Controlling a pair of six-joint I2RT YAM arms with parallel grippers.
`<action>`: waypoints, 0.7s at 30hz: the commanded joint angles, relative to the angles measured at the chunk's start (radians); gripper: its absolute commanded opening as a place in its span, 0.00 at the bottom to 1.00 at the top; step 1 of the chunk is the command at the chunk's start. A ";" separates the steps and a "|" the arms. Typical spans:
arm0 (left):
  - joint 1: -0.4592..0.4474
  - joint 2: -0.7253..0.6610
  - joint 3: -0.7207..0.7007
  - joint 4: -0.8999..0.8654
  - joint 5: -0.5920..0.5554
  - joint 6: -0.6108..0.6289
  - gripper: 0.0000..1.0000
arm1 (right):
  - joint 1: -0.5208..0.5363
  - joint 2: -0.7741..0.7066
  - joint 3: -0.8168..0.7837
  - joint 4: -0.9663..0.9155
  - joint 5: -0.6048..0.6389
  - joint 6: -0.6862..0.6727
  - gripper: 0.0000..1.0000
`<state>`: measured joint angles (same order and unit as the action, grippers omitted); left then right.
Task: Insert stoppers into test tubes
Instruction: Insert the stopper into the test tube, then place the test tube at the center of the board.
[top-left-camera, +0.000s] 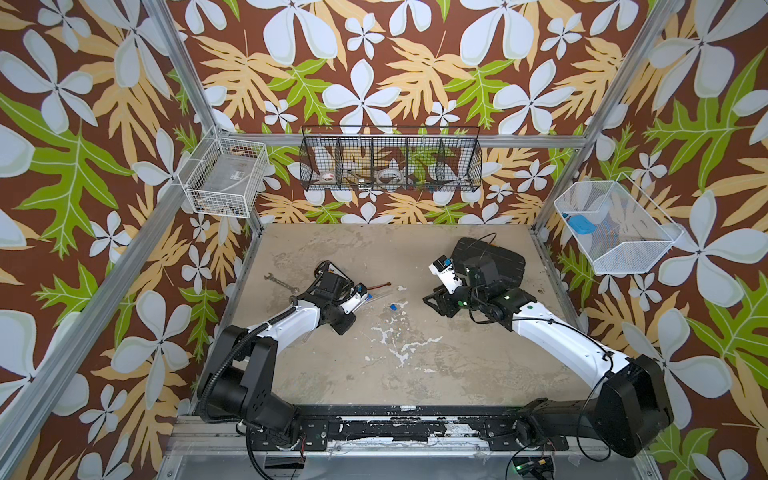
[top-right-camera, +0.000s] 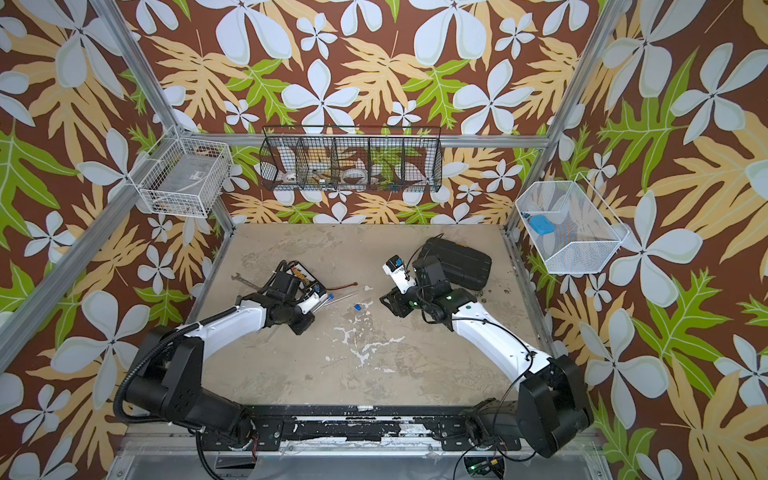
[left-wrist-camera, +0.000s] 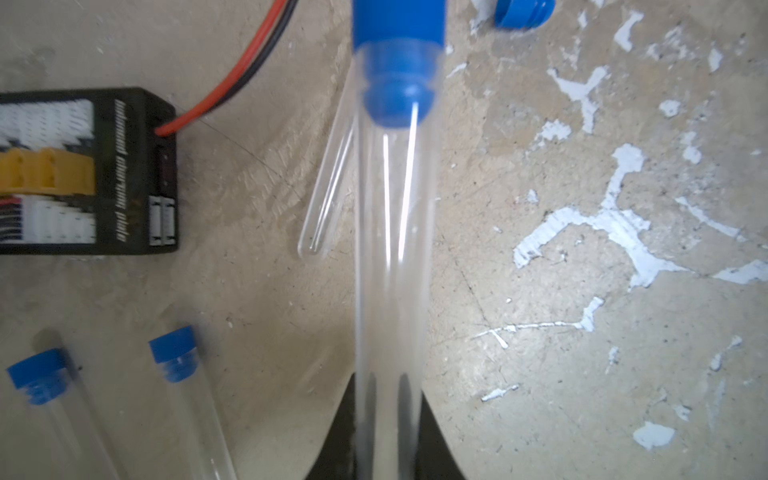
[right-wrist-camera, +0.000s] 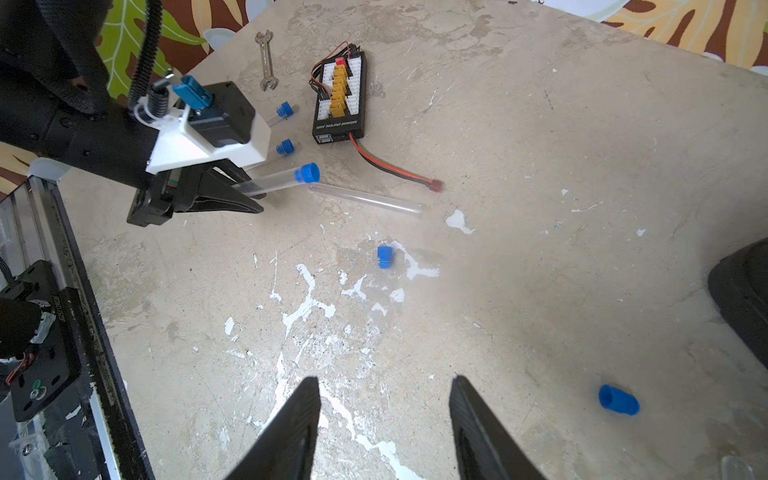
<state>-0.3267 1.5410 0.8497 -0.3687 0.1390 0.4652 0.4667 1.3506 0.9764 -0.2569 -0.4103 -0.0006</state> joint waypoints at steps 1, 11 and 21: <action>0.007 0.014 0.011 -0.036 -0.019 -0.055 0.00 | 0.001 0.000 0.005 0.014 0.011 0.004 0.53; 0.065 -0.003 -0.030 -0.053 -0.097 -0.162 0.00 | 0.001 0.006 -0.004 0.006 -0.002 -0.007 0.52; 0.068 0.124 0.064 -0.147 -0.175 -0.164 0.02 | 0.001 0.002 0.003 -0.011 -0.015 -0.022 0.52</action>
<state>-0.2619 1.6428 0.8989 -0.4660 0.0109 0.3157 0.4667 1.3567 0.9726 -0.2638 -0.4187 -0.0086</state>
